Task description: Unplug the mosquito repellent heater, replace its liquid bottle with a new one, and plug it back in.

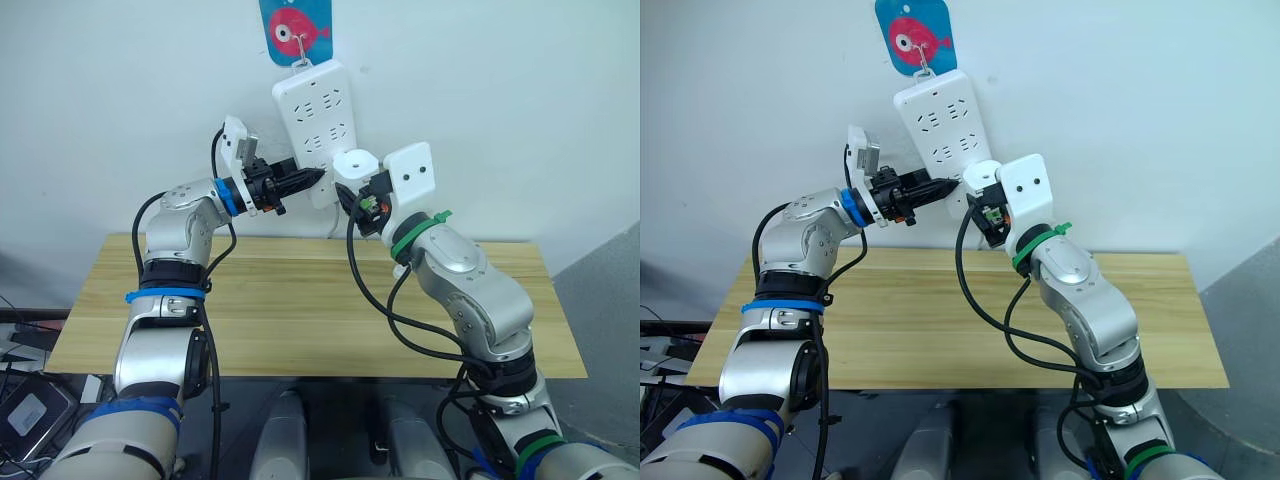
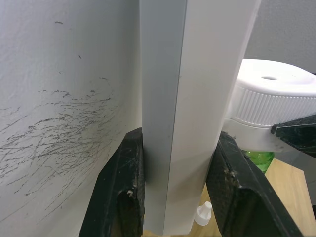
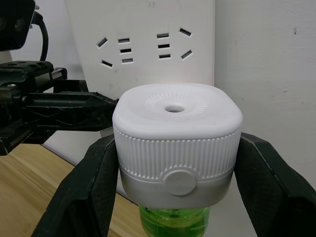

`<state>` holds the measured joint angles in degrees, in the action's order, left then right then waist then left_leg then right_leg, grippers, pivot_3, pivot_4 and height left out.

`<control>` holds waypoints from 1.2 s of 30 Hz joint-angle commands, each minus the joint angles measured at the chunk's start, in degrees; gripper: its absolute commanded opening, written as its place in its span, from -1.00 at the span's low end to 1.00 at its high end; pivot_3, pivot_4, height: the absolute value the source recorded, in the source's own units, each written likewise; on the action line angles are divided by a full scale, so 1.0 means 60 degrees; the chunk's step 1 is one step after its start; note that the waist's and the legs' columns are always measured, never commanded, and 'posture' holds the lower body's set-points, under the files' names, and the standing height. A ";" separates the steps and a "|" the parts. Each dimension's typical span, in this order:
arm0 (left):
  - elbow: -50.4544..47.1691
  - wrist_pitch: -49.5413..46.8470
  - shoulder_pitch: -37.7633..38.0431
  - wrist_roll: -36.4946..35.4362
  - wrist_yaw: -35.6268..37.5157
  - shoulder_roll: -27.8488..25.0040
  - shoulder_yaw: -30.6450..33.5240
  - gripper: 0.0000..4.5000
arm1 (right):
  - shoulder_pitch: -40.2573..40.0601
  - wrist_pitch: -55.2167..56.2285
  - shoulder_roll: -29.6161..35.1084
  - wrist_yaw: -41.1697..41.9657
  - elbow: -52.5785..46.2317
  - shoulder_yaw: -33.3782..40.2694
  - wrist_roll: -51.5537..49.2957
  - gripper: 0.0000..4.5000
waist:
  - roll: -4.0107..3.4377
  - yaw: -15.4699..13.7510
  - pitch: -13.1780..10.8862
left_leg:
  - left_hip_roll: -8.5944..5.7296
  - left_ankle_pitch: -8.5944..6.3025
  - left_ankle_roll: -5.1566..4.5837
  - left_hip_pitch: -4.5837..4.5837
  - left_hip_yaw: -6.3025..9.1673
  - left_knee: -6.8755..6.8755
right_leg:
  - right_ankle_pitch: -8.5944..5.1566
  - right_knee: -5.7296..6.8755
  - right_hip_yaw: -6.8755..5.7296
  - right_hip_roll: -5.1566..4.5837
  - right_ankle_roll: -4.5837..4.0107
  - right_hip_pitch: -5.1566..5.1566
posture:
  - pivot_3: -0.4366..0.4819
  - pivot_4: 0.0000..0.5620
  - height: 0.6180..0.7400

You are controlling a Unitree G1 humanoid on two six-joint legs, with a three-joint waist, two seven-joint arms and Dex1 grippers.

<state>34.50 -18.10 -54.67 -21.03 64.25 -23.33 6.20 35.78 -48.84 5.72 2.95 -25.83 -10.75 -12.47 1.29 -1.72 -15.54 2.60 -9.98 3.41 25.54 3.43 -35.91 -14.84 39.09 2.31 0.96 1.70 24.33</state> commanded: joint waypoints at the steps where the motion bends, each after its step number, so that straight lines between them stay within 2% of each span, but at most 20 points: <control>1: -0.0026 0.0031 -0.0347 -0.0159 0.0264 0.0301 -0.0157 -0.42 | -0.0082 0.0241 -0.0045 0.0035 -0.0184 0.0273 0.0105 0.33 | 0.0000 -0.0012 0.0000 | 0.0000 0.0001 -0.0001 0.0000 -0.0001 0.0000 | 0.0001 -0.0001 -0.0001 -0.0001 0.0001 -0.0001 | 0.37 -0.12 1.00; 3: 0.0122 0.0111 -0.0392 -0.0113 0.0269 0.0291 -0.0138 -0.42 | -0.0341 0.0129 0.0037 0.0184 -0.0655 0.0352 -0.0047 0.65 | 0.0001 -0.0052 0.0001 | 0.0000 0.0002 -0.0003 0.0001 -0.0002 0.0000 | 0.0001 -0.0004 -0.0005 -0.0003 0.0001 -0.0005 | 0.37 -0.14 1.00; 6: 0.0423 0.0291 -0.0492 -0.0011 0.0285 0.0250 -0.0112 -0.42 | -0.0842 -0.0358 0.0257 0.0454 -0.1603 0.0513 -0.0409 0.98 | 0.0001 -0.0165 0.0000 | -0.0004 0.0002 -0.0003 0.0028 0.0004 0.0002 | -0.0001 -0.0027 -0.0022 -0.0009 0.0002 -0.0002 | 0.36 -0.14 1.00; 11: 0.0874 0.0692 -0.0573 0.0210 0.0283 0.0170 -0.0171 -0.42 | -0.1745 -0.1178 0.0810 0.0758 -0.2973 0.0886 -0.0842 0.98 | 0.0002 -0.0229 0.0001 | -0.0016 -0.0001 -0.0002 0.0052 0.0006 0.0017 | -0.0011 -0.0037 -0.0026 -0.0021 0.0014 0.0012 | 0.34 -0.15 1.00; 15: 0.1237 0.0970 -0.0691 0.0314 0.0222 0.0141 -0.0139 -0.42 | -0.2078 -0.1491 0.0988 0.0971 -0.3387 0.1277 -0.1237 0.98 | 0.0002 -0.0204 0.0001 | -0.0008 -0.0001 -0.0002 0.0041 0.0008 0.0011 | -0.0011 -0.0025 -0.0028 -0.0016 0.0013 0.0011 | 0.34 -0.16 1.00; 17: 0.1487 0.1110 -0.0782 0.0335 0.0138 0.0105 -0.0064 -0.10 | -0.2141 -0.1503 0.1022 0.1032 -0.3364 0.1369 -0.1335 1.00 | 0.0002 -0.0201 0.0001 | -0.0007 0.0001 -0.0003 0.0036 0.0008 0.0007 | -0.0010 -0.0020 -0.0028 -0.0016 0.0012 0.0009 | 0.35 -0.17 1.00; 23: 0.1587 0.1004 -0.0744 0.0360 0.0103 -0.0519 0.0174 0.68 | -0.2226 -0.1027 0.0843 0.1191 -0.2818 0.1218 -0.1369 1.00 | 0.0002 -0.0156 0.0000 | -0.0008 -0.0001 -0.0005 0.0046 0.0003 0.0024 | -0.0012 -0.0031 -0.0025 -0.0014 0.0011 0.0019 | 0.38 -0.18 1.00; 25: 0.1404 0.0810 -0.0674 0.0294 0.0147 -0.0783 0.0241 0.94 | -0.2289 -0.0883 0.0787 0.1246 -0.2703 0.1110 -0.1342 1.00 | 0.0002 -0.0168 0.0001 | -0.0008 -0.0001 -0.0005 0.0047 0.0004 0.0035 | -0.0014 -0.0031 -0.0027 -0.0014 0.0009 0.0025 | 0.45 -0.19 1.00; 28: 0.1034 0.0542 -0.0470 0.0263 0.0301 -0.1302 0.0319 0.97 | -0.2318 -0.0666 0.0696 0.1355 -0.2536 0.0970 -0.1359 1.00 | 0.0001 -0.0172 0.0000 | -0.0002 -0.0001 -0.0005 0.0046 0.0012 0.0038 | -0.0015 -0.0024 -0.0039 -0.0011 0.0007 0.0026 | 0.49 -0.20 1.00; 30: 0.0710 0.0393 -0.0269 0.0281 0.0339 -0.1681 0.0343 1.00 | -0.2307 -0.0512 0.0627 0.1469 -0.2389 0.0905 -0.1411 0.83 | 0.0001 -0.0130 0.0000 | 0.0001 -0.0001 -0.0004 0.0044 0.0009 0.0038 | -0.0016 -0.0021 -0.0032 -0.0009 0.0006 0.0032 | 0.49 -0.20 1.00; 31: 0.0595 0.0360 -0.0185 0.0291 0.0313 -0.1805 0.0351 1.00 | -0.2307 -0.0440 0.0608 0.1530 -0.2322 0.0874 -0.1423 0.72 | 0.0001 -0.0131 0.0000 | 0.0004 0.0000 -0.0004 0.0043 0.0009 0.0037 | -0.0016 -0.0020 -0.0032 -0.0008 0.0005 0.0032 | 0.57 -0.21 1.00; 34: -0.0263 0.0081 0.0493 0.0178 0.0528 -0.2334 0.0397 1.00 | -0.2180 -0.0131 0.0495 0.1952 -0.1910 0.0602 -0.1568 0.27 | 0.0001 -0.0170 0.0001 | 0.0003 0.0000 -0.0003 0.0040 0.0008 0.0038 | -0.0016 -0.0018 -0.0032 -0.0009 0.0005 0.0031 | 0.61 -0.21 1.00; 36: -0.0806 -0.0121 0.0843 0.0060 0.0626 -0.2574 0.0397 1.00 | -0.2079 0.0026 0.0466 0.2188 -0.1674 0.0420 -0.1616 -0.11 | 0.0001 -0.0217 0.0001 | 0.0004 0.0000 -0.0003 0.0039 0.0005 0.0039 | -0.0017 -0.0020 -0.0029 -0.0011 0.0004 0.0031 | 0.64 -0.21 1.00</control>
<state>33.46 -18.02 -49.95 -19.21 67.10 -37.38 7.22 22.13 -50.65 8.82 14.52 -35.17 -7.22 -21.03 1.29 -3.03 -15.54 2.62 -9.98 3.40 25.78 3.46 -35.68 -14.94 38.97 2.12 0.89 1.72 24.52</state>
